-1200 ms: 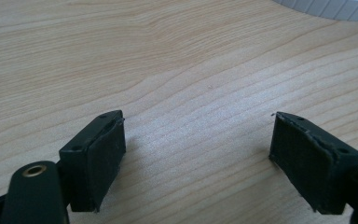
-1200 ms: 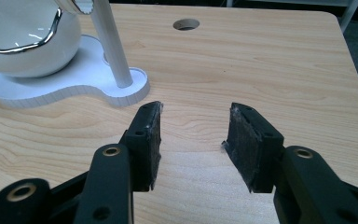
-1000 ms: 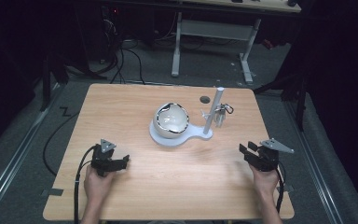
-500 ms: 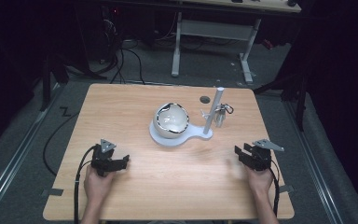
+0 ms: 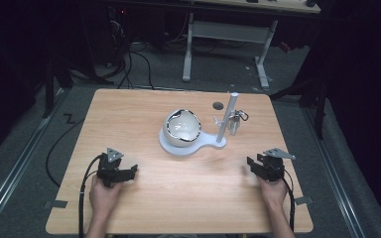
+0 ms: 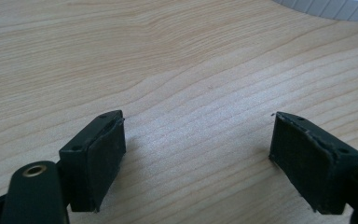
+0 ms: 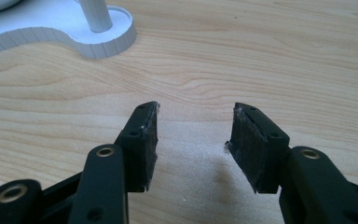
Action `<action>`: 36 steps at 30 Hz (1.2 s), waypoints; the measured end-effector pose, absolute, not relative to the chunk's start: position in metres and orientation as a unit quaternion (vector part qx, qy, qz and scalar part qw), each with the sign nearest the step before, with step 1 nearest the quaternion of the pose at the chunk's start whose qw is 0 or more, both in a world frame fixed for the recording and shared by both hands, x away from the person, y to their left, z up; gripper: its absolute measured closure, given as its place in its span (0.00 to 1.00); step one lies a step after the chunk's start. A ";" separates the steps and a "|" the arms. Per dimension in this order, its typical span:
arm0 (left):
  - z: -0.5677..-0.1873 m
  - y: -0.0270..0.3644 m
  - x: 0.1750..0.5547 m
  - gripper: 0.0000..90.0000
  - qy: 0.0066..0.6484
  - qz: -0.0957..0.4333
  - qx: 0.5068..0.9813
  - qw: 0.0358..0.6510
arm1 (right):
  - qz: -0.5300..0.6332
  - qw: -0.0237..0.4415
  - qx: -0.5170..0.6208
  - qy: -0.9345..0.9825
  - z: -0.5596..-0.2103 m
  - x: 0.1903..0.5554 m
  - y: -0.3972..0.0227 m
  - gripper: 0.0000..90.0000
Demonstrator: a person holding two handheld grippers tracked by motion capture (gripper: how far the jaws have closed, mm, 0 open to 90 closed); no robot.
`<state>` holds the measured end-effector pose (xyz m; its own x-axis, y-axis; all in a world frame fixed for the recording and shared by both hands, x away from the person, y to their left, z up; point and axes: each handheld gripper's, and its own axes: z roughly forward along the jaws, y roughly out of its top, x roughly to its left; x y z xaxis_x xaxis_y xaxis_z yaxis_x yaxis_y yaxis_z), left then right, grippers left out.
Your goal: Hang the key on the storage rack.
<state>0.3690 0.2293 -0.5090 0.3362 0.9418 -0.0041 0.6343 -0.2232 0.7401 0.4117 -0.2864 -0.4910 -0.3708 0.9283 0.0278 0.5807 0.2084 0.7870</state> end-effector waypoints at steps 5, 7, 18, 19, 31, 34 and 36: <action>-0.509 0.229 0.369 0.21 0.527 0.232 0.747 0.332 | 0.359 0.236 0.509 0.746 -0.494 0.414 -0.284 0.57; -0.509 0.229 0.369 0.21 0.527 0.232 0.747 0.332 | 0.354 0.236 0.508 0.749 -0.496 0.414 -0.283 0.56; -0.509 0.229 0.369 0.21 0.528 0.232 0.747 0.332 | 0.333 0.235 0.506 0.760 -0.503 0.417 -0.279 0.53; -0.509 0.229 0.369 0.21 0.528 0.232 0.747 0.332 | 0.333 0.234 0.508 0.759 -0.503 0.417 -0.279 0.52; -0.509 0.229 0.369 0.21 0.527 0.231 0.748 0.332 | 0.331 0.233 0.511 0.758 -0.503 0.417 -0.279 0.46; -0.509 0.229 0.369 0.21 0.527 0.231 0.748 0.332 | 0.331 0.233 0.510 0.759 -0.503 0.417 -0.279 0.46; -0.509 0.229 0.369 0.21 0.527 0.231 0.748 0.332 | 0.331 0.233 0.510 0.759 -0.503 0.417 -0.279 0.46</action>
